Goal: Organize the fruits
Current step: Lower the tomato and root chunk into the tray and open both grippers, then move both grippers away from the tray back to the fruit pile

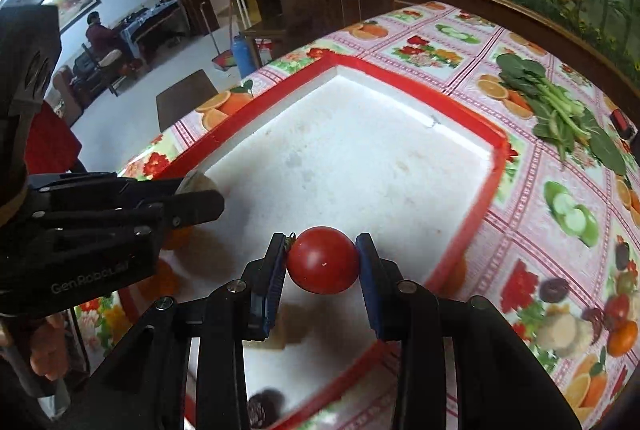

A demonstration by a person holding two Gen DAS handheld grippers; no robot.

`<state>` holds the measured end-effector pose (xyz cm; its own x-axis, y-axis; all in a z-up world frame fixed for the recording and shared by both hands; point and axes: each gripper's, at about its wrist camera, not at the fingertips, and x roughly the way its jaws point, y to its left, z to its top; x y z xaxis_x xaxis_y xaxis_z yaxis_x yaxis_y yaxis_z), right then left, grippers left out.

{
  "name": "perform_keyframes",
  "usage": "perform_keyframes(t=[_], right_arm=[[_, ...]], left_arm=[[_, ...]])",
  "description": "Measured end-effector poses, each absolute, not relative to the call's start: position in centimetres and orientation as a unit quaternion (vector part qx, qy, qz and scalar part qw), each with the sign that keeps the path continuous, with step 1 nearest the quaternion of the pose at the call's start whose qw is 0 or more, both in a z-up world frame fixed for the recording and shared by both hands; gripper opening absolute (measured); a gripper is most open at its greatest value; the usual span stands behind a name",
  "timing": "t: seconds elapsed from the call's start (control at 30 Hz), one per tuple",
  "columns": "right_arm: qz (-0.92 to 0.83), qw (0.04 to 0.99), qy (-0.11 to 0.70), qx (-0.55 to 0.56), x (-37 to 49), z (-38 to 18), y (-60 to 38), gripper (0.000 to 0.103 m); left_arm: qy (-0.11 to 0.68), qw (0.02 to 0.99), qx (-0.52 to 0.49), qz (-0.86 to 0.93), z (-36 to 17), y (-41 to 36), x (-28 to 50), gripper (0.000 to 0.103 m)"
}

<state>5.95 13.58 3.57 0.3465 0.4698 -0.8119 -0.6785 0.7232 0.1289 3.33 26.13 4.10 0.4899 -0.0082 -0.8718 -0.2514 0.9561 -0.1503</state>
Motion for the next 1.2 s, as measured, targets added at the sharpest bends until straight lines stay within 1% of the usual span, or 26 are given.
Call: perform_keyframes(t=[0.2,0.4,0.53,0.6,0.7,0.77,0.8,0.87,0.97,1.03,1.13,1.2], right_arm=[[0.353,0.804,0.464,-0.120,6.1,2.4,14.5,0.035],[0.351,0.798,0.474,-0.121,6.2,1.7,14.7,0.035],[0.346,0.799,0.476,-0.125,6.0,1.8,14.6,0.041],[0.343,0.800,0.475,-0.128,5.9,1.8,14.6,0.052],[0.340,0.803,0.473,-0.125,5.5,2.1,14.1,0.053],[0.338,0.806,0.469,-0.127,5.2,2.3,14.0,0.055],[0.336,0.808,0.466,-0.131,5.0,2.5,13.9,0.056],[0.334,0.810,0.463,-0.134,4.7,2.7,13.6,0.056],[0.330,0.812,0.464,-0.130,4.4,2.9,12.9,0.057],[0.327,0.814,0.464,-0.124,4.2,3.1,12.4,0.063],[0.332,0.817,0.457,-0.118,3.6,3.7,11.6,0.063],[0.336,0.818,0.453,-0.117,3.1,4.1,11.2,0.067]], left_arm=[[0.514,0.845,-0.128,0.067,2.7,26.3,4.1,0.029],[0.513,0.847,-0.121,0.067,2.6,26.0,4.2,0.029],[0.514,0.848,-0.108,0.073,2.6,25.6,4.2,0.029],[0.514,0.848,-0.106,0.075,2.7,25.5,4.1,0.032],[0.514,0.847,-0.106,0.081,2.8,25.3,3.9,0.041],[0.512,0.849,-0.102,0.087,3.0,25.2,3.7,0.049],[0.509,0.850,-0.100,0.091,3.1,25.1,3.5,0.052],[0.506,0.852,-0.098,0.095,3.4,24.9,3.2,0.060],[0.503,0.853,-0.094,0.100,3.7,24.5,2.7,0.062],[0.502,0.854,-0.093,0.102,3.9,24.1,2.3,0.063],[0.498,0.855,-0.098,0.105,4.2,23.7,1.8,0.064],[0.497,0.855,-0.099,0.108,4.5,23.4,1.4,0.065]])
